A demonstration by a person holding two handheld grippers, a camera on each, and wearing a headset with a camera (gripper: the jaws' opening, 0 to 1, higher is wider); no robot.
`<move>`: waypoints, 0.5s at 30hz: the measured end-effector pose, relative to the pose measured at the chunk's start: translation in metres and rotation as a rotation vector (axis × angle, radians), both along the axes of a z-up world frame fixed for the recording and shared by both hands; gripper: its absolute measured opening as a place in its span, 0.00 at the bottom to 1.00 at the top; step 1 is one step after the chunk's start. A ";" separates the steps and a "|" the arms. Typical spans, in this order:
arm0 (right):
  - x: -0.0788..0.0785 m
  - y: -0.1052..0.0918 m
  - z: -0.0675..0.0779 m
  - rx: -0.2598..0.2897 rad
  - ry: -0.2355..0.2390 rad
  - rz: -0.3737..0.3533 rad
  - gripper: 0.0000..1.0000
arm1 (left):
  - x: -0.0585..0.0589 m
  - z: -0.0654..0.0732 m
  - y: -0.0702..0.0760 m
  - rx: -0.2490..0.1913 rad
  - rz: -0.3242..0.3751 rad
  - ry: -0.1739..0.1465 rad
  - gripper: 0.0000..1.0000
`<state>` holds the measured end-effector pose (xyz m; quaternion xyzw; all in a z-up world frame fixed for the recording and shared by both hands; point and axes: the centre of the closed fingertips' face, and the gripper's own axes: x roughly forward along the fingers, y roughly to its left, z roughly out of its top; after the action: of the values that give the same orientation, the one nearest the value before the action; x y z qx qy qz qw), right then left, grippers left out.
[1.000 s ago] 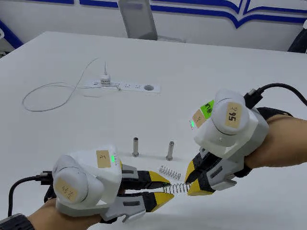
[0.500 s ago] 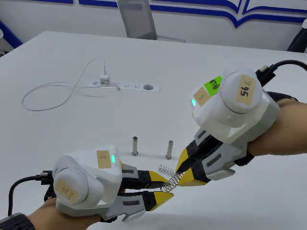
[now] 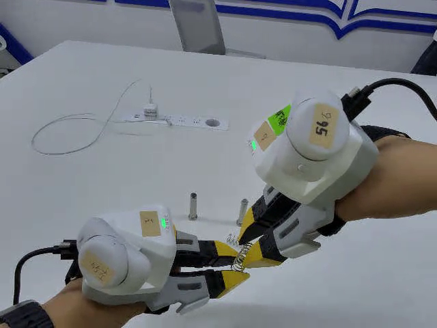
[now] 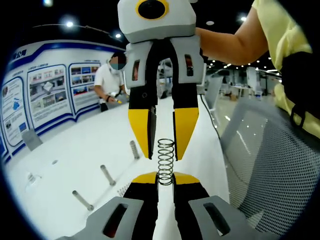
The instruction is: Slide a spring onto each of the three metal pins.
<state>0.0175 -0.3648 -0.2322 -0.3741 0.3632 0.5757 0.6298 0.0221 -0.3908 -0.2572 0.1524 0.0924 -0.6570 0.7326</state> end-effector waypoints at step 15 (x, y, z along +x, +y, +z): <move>0.003 -0.002 -0.005 -0.010 0.004 -0.002 0.12 | 0.003 0.007 -0.004 -0.036 0.012 0.015 0.11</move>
<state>0.0203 -0.3672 -0.2373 -0.3757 0.3680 0.5739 0.6277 0.0250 -0.3944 -0.2504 0.1337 0.0867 -0.6551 0.7385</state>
